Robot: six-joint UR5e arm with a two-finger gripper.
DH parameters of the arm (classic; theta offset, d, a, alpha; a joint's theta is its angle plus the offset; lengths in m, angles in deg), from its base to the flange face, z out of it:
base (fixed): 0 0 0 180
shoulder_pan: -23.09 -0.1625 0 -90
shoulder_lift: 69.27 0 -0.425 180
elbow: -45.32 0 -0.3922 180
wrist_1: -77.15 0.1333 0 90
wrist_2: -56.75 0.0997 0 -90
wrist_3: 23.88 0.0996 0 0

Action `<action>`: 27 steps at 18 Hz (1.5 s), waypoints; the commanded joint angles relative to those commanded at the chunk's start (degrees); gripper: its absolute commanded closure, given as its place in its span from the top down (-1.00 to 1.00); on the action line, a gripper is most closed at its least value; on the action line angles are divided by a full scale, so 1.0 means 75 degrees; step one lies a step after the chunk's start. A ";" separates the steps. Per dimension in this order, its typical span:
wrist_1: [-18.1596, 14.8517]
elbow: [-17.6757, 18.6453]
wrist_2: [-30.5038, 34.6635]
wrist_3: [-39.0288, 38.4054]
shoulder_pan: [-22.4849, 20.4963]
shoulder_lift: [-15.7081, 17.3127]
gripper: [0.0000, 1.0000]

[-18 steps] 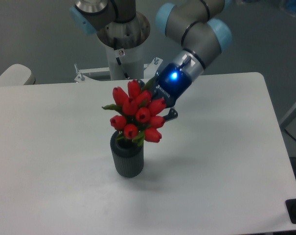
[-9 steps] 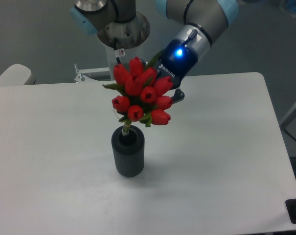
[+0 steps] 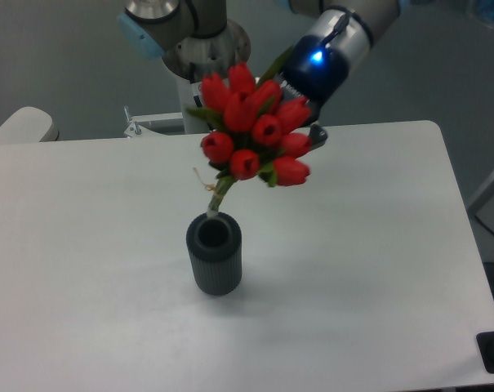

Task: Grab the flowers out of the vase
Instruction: 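Carry the held tulips away from the vase and lower them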

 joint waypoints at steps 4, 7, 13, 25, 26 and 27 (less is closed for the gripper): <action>0.0211 -0.0642 0.0082 0.0165 -0.0270 -0.0890 -0.29; 0.0270 -0.1265 0.0315 0.0165 -0.0481 -0.1511 -0.30; 0.0281 -0.2413 0.1265 0.0223 -0.0330 -0.2637 -0.30; 0.0645 -0.2942 0.1945 0.0692 -0.0118 -0.3295 -0.30; 0.0645 -0.2930 0.1957 0.0692 -0.0130 -0.3283 -0.30; 0.0645 -0.2930 0.1957 0.0704 -0.0130 -0.3283 -0.30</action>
